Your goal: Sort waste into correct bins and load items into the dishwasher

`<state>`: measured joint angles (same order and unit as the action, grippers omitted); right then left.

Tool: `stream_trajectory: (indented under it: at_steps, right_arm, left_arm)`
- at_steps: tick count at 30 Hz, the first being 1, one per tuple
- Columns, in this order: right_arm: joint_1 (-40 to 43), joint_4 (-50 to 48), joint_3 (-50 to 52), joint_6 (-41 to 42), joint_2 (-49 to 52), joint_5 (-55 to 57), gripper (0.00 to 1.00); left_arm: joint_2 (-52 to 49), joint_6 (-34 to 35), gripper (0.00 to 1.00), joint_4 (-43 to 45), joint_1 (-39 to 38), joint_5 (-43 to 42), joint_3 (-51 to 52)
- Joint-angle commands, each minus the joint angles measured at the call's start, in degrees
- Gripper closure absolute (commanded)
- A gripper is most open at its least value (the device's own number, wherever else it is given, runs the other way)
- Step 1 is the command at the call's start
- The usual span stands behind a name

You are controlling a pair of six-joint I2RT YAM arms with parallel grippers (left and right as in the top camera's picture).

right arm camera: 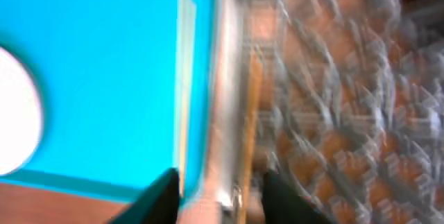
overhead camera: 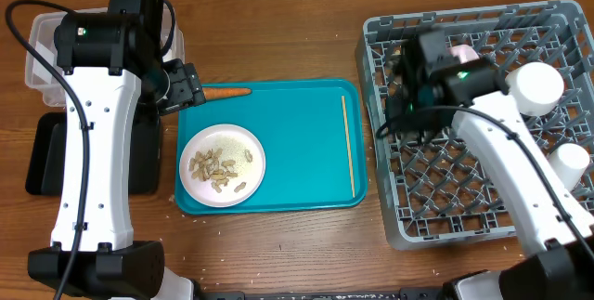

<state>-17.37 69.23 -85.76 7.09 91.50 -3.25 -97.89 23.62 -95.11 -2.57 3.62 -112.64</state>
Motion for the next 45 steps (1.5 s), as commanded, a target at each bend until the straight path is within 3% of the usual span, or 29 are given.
stream_trajectory:
  at_steps: [1, 10, 26, 43, 45]
  right_arm:
    - [-2.97, -3.91, -3.74, 0.35, -0.26, -7.65, 0.47]
    - [-10.45, -5.92, -3.43, 0.39, 8.39, -4.92, 0.46]
    - [-11.08, -7.34, -3.39, 8.02, 26.99, -0.74, 0.47]
    - [-11.08, -12.00, 3.65, 10.75, 30.25, 1.68, 0.48]
    - [-11.08, -12.37, 4.42, 10.78, 30.25, 1.68, 0.56]
  left_arm:
    - [-0.26, -0.87, 0.15, 0.22, -0.09, -0.52, -0.24]
    - [-0.26, -0.87, 0.15, 0.42, -0.09, -0.68, -0.24]
    - [-0.26, -0.90, 0.15, 0.39, -0.09, -0.66, -0.24]
    - [-0.26, -0.90, 0.15, 0.39, -0.07, -0.66, -0.24]
    - [-0.26, -0.90, 0.15, 0.39, -0.09, -0.66, -0.24]
